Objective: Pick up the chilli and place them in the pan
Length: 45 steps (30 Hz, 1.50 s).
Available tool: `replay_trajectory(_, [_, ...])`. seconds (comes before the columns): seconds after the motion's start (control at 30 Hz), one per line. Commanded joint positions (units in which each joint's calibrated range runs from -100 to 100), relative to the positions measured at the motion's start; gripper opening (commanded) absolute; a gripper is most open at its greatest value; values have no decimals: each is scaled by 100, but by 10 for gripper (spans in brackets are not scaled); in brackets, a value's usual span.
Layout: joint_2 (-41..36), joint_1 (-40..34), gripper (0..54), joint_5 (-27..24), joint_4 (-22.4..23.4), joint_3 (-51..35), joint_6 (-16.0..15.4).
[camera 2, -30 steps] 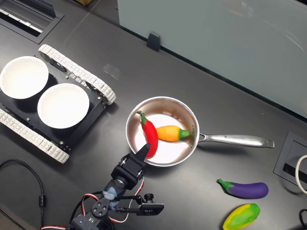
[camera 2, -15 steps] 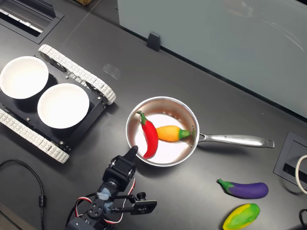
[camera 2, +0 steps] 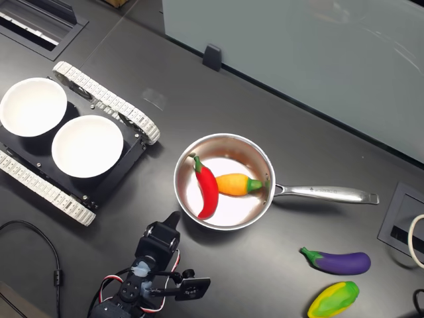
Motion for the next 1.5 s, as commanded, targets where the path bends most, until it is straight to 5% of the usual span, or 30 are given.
replay_trajectory(0.0, [-75, -16, 0, 39, 157, -463, -58])
replay_trajectory(0.63, [-75, -16, 0, 63, 549, 373, -58])
replay_trajectory(1.03, [-75, -62, 0, 63, -560, 1872, 1])
replay_trajectory(1.47, [-75, 7, 0, -29, -585, 1909, 76])
